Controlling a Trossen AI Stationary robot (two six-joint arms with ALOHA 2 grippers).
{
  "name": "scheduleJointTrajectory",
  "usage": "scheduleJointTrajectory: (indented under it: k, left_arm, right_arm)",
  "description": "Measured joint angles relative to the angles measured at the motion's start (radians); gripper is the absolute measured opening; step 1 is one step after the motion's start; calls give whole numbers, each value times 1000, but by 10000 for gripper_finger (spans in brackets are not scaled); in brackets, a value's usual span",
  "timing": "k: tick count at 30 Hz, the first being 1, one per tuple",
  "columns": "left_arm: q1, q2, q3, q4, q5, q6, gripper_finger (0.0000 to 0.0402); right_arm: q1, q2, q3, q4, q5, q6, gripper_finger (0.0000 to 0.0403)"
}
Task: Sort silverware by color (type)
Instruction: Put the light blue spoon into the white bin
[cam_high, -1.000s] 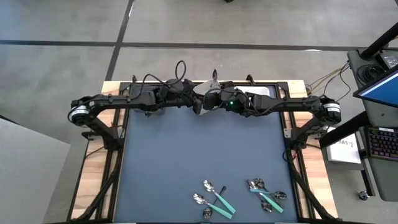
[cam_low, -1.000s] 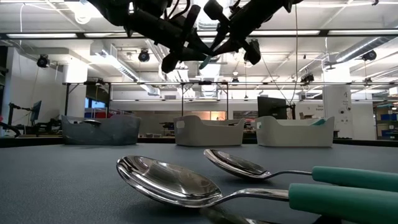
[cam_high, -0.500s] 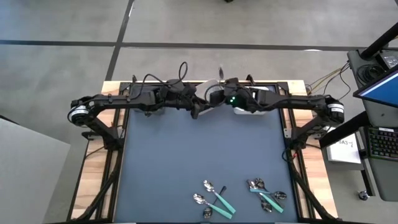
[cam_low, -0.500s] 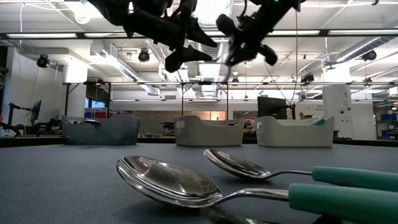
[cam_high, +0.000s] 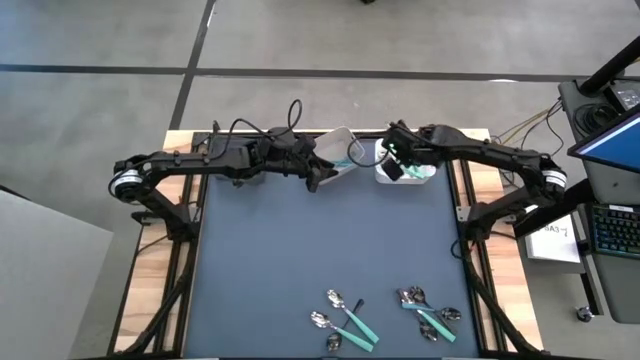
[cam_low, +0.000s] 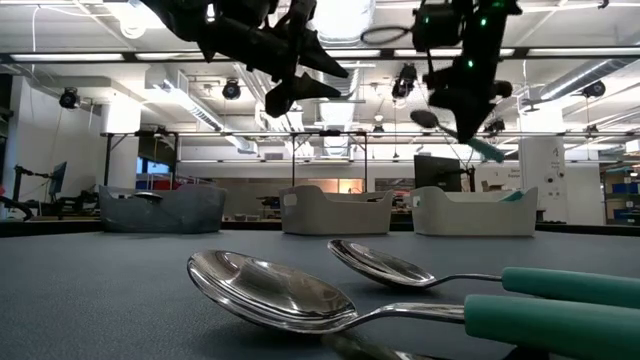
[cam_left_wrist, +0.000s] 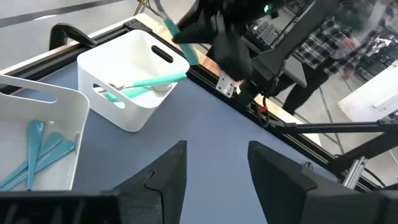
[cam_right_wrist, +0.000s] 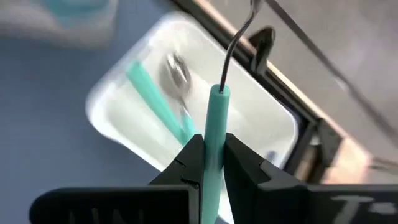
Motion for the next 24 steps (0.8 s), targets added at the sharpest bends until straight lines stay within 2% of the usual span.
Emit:
scheduleJointTrajectory:
  k: [7, 10, 12, 15, 24]
  left_arm:
    - [0, 0, 0, 0, -43, -12, 150]
    - [0, 0, 0, 0, -47, -32, 150]
    - [0, 0, 0, 0, -47, -34, 150]
    - [0, 0, 0, 0, -47, -36, 150]
    - [0, 0, 0, -3, -47, -49, 150]
  right_arm:
    - [-42, 97, -43, -1, 0, -362, 28]
    - [-44, 136, -56, -6, 59, -436, 28]
    - [-44, 155, -57, -2, 113, -443, 28]
    - [-44, 172, -57, 6, 134, -433, 31]
    - [-42, 161, -42, -57, 114, -213, 123]
